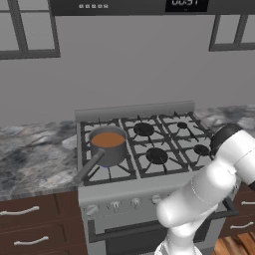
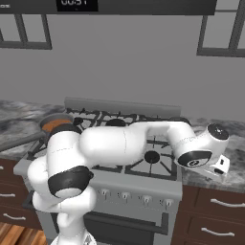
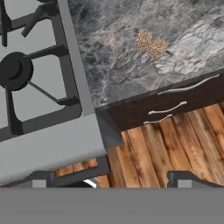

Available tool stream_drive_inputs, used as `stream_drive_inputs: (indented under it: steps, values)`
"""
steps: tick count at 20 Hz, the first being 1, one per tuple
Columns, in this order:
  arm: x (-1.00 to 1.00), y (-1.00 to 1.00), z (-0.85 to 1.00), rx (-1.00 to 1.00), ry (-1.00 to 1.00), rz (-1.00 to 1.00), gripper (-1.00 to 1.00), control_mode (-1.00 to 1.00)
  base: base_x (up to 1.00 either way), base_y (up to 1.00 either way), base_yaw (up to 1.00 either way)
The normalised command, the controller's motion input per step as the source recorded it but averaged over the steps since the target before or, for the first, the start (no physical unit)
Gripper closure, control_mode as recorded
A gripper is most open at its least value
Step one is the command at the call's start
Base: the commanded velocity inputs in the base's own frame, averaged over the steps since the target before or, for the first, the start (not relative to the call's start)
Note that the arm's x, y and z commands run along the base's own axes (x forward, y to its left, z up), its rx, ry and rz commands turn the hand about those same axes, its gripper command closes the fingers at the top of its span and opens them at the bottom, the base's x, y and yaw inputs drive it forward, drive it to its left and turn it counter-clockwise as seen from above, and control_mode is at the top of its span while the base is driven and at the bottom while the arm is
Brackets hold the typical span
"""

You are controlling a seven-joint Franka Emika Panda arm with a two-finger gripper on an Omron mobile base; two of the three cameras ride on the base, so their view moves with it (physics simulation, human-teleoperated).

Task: Pick up the sugar cube(s) and place them in the saucepan with hot chocolate.

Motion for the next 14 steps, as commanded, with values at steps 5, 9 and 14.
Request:
stream_drive_inputs:
  steps: [5, 9, 14]
  values:
    - [0.12, 0.03, -0.13, -0.12, 0.01, 0.09, -1.0, -1.0, 0.0, 0.0, 0.0]
    - [0.33, 0.01, -0.26, -0.2, 0.15, 0.09, -1.0, -1.0, 0.0, 0.0, 0.0]
    - [0.56, 0.0, -0.19, -0.14, 0.1, 0.1, -1.0, -1.0, 0.0, 0.0, 0.0]
